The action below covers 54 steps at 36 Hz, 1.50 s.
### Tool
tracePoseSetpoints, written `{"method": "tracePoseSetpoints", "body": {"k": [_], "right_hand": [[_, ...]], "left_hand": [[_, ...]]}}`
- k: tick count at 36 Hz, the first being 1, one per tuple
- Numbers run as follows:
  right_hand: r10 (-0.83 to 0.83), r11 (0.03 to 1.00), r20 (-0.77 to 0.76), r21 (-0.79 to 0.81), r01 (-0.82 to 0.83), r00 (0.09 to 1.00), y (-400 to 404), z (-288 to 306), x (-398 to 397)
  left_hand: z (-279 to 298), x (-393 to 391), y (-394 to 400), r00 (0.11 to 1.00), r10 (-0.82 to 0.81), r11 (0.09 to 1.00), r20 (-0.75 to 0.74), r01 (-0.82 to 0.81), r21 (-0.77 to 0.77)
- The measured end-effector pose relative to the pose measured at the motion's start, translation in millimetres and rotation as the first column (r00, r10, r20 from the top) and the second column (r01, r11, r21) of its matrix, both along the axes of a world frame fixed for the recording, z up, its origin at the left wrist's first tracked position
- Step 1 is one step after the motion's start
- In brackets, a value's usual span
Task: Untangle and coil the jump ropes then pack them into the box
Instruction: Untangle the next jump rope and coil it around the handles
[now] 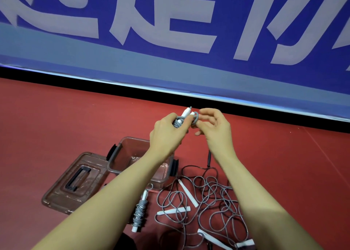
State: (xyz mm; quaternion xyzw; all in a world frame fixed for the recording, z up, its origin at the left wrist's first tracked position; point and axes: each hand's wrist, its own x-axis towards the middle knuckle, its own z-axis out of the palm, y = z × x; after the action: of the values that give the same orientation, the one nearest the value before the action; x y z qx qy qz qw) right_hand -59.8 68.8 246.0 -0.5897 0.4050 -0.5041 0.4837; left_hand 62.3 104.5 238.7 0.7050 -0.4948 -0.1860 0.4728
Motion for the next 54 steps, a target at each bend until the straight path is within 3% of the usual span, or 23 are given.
{"method": "tracePoseSetpoints", "body": {"k": [6, 10, 12, 15, 18, 20, 28, 34, 38, 43, 46, 54], "right_hand": [[0.019, 0.999, -0.087, -0.032, -0.022, 0.996, 0, -1, -2], [0.012, 1.0, -0.097, 0.026, -0.01, 0.995, -3, -2, 1], [-0.01, 0.998, -0.102, 0.053, 0.015, 0.995, -5, -3, 3], [-0.073, 0.992, -0.08, 0.097, 0.081, 0.994, -10, -6, 4], [-0.104, 0.986, -0.091, 0.121, 0.115, 0.99, -11, -9, 6], [-0.092, 0.987, -0.12, 0.121, 0.107, 0.989, -10, -12, 8], [-0.043, 0.994, -0.266, 0.082, 0.068, 0.963, -5, -17, 17], [-0.056, 0.998, -0.379, -0.059, 0.037, 0.924, 3, -13, 21], [-0.121, 0.969, -0.46, -0.246, 0.005, 0.88, 8, -13, 19], [-0.285, 0.852, -0.552, -0.52, -0.057, 0.784, 7, -12, 13], [-0.364, 0.793, -0.542, -0.606, -0.053, 0.758, 7, -14, 10], [-0.378, 0.78, -0.484, -0.626, -0.011, 0.789, 4, -15, 13]], "left_hand": [[1, 0, 4, 0.998, -0.059, 0.998, -0.012, 0.059, -0.003], [-4, 3, 4, 0.979, -0.159, 0.986, -0.125, 0.165, 0.035], [-4, 4, 5, 0.975, -0.219, 0.972, -0.034, 0.222, 0.081], [-4, 1, 5, 0.937, -0.267, 0.96, 0.226, 0.237, 0.15], [-7, -4, 3, 0.864, -0.219, 0.969, 0.453, 0.136, 0.208], [-8, -5, 1, 0.85, -0.158, 0.974, 0.503, 0.05, 0.222], [-13, 1, -2, 0.883, -0.123, 0.97, 0.454, 0.009, 0.244], [-14, 6, -7, 0.925, -0.126, 0.963, 0.358, 0.028, 0.266], [-14, 8, -10, 0.941, -0.138, 0.959, 0.308, 0.049, 0.281], [-12, 11, -14, 0.931, -0.236, 0.926, 0.277, 0.13, 0.353], [-12, 14, -13, 0.91, -0.342, 0.887, 0.235, 0.231, 0.399], [-6, 20, -9, 0.844, -0.451, 0.847, 0.289, 0.302, 0.438]]}}
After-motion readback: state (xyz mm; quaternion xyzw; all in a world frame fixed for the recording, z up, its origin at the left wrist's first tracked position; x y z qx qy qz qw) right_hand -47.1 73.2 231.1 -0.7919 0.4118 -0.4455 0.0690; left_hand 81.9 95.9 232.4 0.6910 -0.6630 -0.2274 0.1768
